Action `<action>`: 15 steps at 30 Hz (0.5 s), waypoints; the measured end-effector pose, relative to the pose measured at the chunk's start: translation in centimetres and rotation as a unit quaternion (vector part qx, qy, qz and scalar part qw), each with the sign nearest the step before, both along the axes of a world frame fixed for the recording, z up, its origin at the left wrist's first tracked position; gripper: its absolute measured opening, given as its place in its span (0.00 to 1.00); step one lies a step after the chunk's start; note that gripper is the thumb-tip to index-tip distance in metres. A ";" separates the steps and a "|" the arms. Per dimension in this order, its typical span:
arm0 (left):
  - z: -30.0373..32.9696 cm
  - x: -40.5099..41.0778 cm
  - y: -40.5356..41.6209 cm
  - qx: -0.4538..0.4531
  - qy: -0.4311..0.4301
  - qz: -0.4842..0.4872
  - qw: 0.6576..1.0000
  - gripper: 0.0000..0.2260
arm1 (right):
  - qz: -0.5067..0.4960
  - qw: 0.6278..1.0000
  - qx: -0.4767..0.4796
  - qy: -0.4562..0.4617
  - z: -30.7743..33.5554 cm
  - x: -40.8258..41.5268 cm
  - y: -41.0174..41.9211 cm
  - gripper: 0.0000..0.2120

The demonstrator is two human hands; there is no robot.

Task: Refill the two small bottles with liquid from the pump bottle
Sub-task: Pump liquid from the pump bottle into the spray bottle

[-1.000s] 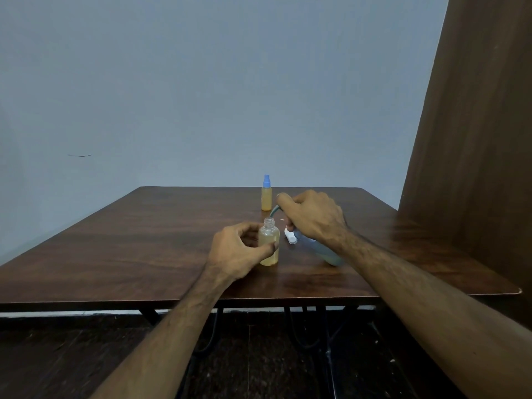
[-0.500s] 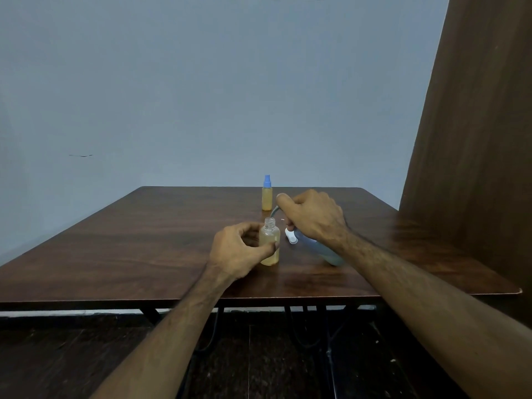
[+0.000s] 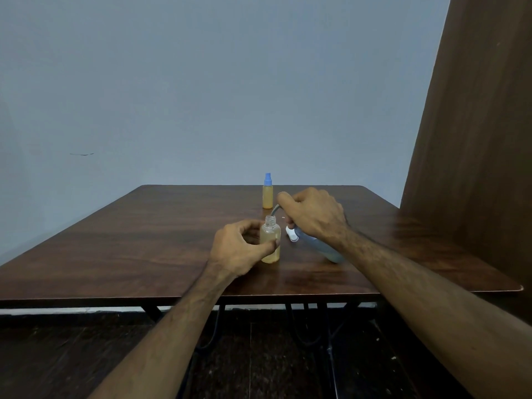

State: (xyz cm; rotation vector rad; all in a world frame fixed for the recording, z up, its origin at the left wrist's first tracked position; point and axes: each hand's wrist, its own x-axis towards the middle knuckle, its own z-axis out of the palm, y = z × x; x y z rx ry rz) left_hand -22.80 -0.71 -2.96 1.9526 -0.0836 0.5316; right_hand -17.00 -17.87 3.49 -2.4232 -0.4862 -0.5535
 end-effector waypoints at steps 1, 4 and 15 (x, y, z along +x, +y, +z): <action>0.0 0.0 0.0 -0.001 0.001 -0.001 1.000 0.13 | -0.001 1.000 -0.003 0.003 0.0 0.0 0.0 0.37; 0.0 -0.1 -0.1 -0.005 -0.001 -0.006 1.000 0.12 | -0.001 1.000 -0.012 0.008 -0.1 -0.1 0.0 0.35; 0.0 -0.2 -0.1 0.002 -0.008 -0.001 1.000 0.13 | -0.014 1.000 -0.010 -0.017 -0.4 0.1 0.1 0.39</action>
